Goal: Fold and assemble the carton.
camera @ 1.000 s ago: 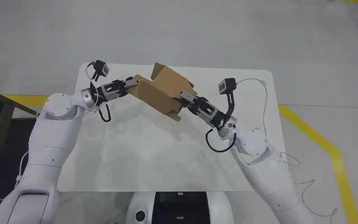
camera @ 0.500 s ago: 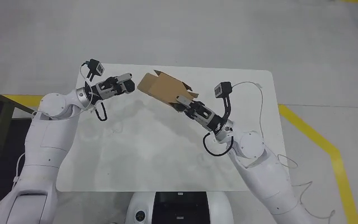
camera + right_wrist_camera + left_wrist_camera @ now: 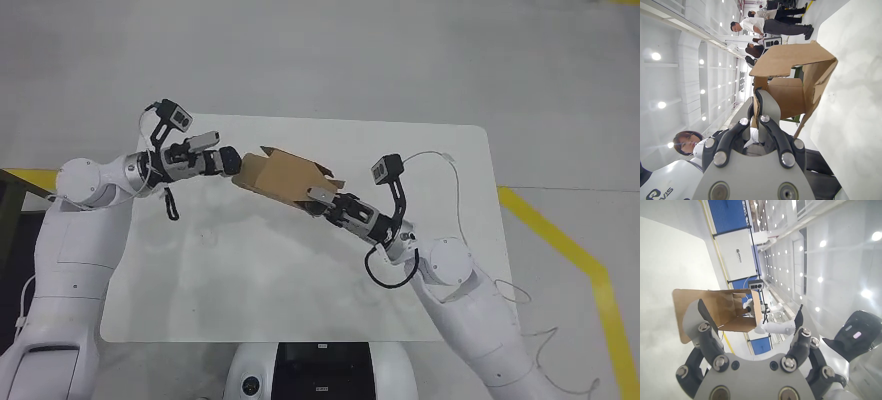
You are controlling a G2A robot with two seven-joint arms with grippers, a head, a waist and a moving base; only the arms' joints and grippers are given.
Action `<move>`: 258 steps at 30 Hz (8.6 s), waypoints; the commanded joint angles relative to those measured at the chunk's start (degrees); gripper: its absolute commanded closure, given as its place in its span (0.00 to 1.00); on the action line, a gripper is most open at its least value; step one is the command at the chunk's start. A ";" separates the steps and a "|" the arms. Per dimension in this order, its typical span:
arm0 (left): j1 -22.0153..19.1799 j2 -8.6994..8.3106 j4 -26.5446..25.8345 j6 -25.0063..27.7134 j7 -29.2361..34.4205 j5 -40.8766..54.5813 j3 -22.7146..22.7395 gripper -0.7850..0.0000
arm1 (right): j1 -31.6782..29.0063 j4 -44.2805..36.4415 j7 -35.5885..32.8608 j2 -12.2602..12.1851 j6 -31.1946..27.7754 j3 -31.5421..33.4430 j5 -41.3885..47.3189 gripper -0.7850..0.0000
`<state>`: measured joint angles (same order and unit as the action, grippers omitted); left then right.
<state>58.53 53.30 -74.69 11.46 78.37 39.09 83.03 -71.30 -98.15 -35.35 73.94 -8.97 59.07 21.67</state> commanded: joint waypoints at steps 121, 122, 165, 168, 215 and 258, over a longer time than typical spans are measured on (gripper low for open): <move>-3.62 -2.72 1.13 -6.05 4.59 4.88 -6.53 1.00 | 6.14 -0.55 -6.77 -0.10 7.38 1.49 0.08 0.00; -3.62 -2.72 1.13 -6.05 4.59 4.88 -6.53 1.00 | 6.14 -0.55 -6.77 -0.10 7.38 1.49 0.08 0.00; -7.85 -1.15 4.81 -9.46 8.65 3.48 -12.71 1.00 | 7.33 2.67 -2.44 1.48 -0.07 -0.50 8.72 0.00; -8.55 -0.93 5.21 -8.81 8.26 2.04 -13.72 1.00 | 7.90 2.89 -3.23 1.65 -0.37 -0.66 9.86 0.00; -7.14 -2.76 1.27 -11.81 9.63 5.08 -16.52 1.00 | 1.08 -5.31 1.13 1.35 1.42 0.86 -0.80 0.00; -8.56 -10.14 -5.27 -13.21 9.63 16.82 -28.82 1.00 | 0.55 -2.88 -0.59 1.57 -2.39 0.38 2.15 0.00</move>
<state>50.17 43.28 -80.30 -2.08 88.00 55.66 54.44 -70.80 -101.05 -36.04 75.52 -11.30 59.33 23.87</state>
